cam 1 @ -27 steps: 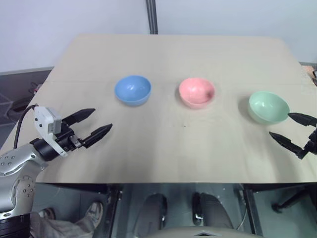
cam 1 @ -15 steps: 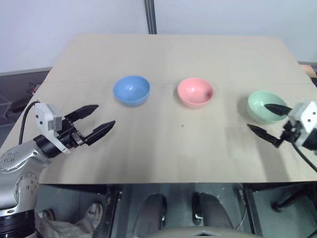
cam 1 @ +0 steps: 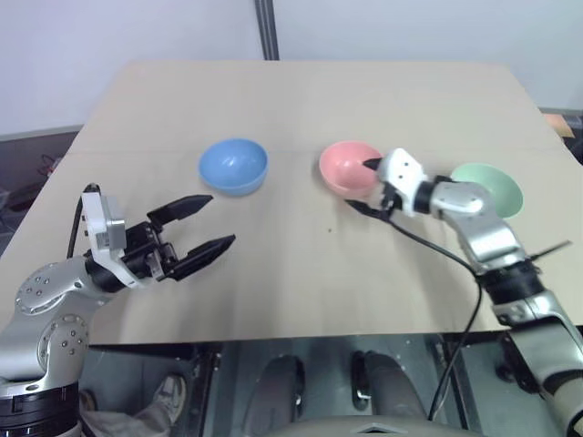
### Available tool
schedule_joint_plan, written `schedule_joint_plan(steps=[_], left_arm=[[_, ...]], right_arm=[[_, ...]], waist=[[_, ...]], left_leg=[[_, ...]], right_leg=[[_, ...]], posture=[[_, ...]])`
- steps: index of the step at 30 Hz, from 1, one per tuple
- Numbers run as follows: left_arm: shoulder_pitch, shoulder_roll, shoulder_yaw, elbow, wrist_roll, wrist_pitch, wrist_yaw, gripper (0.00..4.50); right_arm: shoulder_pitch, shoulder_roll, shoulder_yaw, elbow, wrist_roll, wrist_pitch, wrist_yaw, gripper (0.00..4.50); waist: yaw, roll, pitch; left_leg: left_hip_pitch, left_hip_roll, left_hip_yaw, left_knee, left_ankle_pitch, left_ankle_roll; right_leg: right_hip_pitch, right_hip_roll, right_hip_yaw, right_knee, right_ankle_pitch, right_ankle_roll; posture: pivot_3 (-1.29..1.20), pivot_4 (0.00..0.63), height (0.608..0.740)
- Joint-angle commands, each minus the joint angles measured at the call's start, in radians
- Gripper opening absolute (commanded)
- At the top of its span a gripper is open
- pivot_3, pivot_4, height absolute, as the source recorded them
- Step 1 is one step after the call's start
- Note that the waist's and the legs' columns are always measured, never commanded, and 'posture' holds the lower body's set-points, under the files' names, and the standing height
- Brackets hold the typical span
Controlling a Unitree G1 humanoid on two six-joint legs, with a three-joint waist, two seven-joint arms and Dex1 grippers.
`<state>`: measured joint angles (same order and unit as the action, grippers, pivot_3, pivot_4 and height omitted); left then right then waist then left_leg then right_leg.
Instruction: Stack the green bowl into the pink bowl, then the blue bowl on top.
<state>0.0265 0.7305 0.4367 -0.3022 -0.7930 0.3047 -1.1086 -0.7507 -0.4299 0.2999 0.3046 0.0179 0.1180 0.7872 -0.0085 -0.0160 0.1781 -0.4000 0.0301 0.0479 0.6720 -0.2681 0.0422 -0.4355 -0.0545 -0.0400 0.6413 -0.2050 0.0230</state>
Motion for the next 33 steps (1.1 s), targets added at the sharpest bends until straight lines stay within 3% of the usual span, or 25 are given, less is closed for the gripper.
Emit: schedule_joint_plan(steps=[1,3,10,16,21,26,30,33], left_arm=[[0.009,0.004,0.049,-0.047,-0.049,0.007,0.006,4.50],[0.019,0.002,0.063,-0.056,-0.062,0.010,0.012,4.50],[0.051,-0.011,0.071,-0.075,-0.058,0.001,0.027,4.50],[0.039,-0.024,0.053,-0.054,-0.035,-0.010,0.036,4.50],[0.006,-0.032,0.030,-0.008,-0.008,-0.027,0.035,4.50],[-0.034,-0.043,0.001,0.023,0.016,-0.037,0.038,4.50],[-0.048,-0.044,-0.003,0.031,0.016,-0.033,0.036,4.50],[-0.053,-0.040,-0.005,0.039,0.016,-0.032,0.031,4.50]], right_arm=[[-0.056,0.013,0.011,0.142,-0.055,-0.103,0.008,3.97],[-0.080,0.021,0.010,0.198,-0.071,-0.139,0.006,3.32],[-0.115,0.030,0.002,0.241,-0.102,-0.206,0.020,0.07],[-0.062,0.020,-0.003,0.003,-0.052,-0.146,0.095,0.07],[0.113,-0.065,0.087,-0.395,-0.012,0.049,0.248,0.07],[0.172,-0.069,0.174,-0.455,-0.099,0.243,0.227,0.07],[0.153,-0.064,0.159,-0.482,-0.125,0.312,0.195,1.57],[0.142,-0.069,0.096,-0.562,-0.132,0.362,0.144,3.02]], waist=[[0.001,0.000,0.000],[0.000,0.000,0.000],[-0.006,0.000,0.000],[-0.006,0.000,0.000],[0.004,0.000,0.000],[-0.002,0.000,0.000],[-0.003,-0.002,-0.001],[-0.002,-0.002,-0.001]], left_leg=[[0.000,0.000,0.000,0.000,0.000,0.000],[-0.001,0.000,0.001,0.000,0.000,0.000],[0.000,0.000,0.002,0.000,0.000,0.000],[0.001,0.002,0.002,0.000,0.000,-0.001],[0.000,0.003,0.001,0.000,0.000,-0.001],[0.000,0.002,0.002,0.001,0.000,0.000],[0.002,0.004,0.002,0.003,0.001,-0.001],[0.002,0.006,0.002,0.003,0.001,-0.002]], right_leg=[[0.000,0.000,0.000,0.000,0.000,0.000],[0.000,-0.001,0.001,-0.001,0.000,0.000],[-0.001,0.000,0.002,0.000,0.000,0.000],[-0.001,0.002,0.002,0.002,0.000,0.000],[-0.001,0.001,0.001,0.001,0.000,0.000],[-0.001,0.000,0.001,0.001,0.000,0.000],[0.000,0.003,0.001,0.002,0.001,-0.004],[-0.001,0.005,0.001,0.002,0.002,-0.005]], posture=[[0.00,0.150,0.740],[0.00,0.150,0.740],[0.00,0.150,0.740],[0.00,0.150,0.740],[0.00,0.150,0.740],[0.00,0.150,0.740],[0.00,0.150,0.740],[0.00,0.150,0.740]])
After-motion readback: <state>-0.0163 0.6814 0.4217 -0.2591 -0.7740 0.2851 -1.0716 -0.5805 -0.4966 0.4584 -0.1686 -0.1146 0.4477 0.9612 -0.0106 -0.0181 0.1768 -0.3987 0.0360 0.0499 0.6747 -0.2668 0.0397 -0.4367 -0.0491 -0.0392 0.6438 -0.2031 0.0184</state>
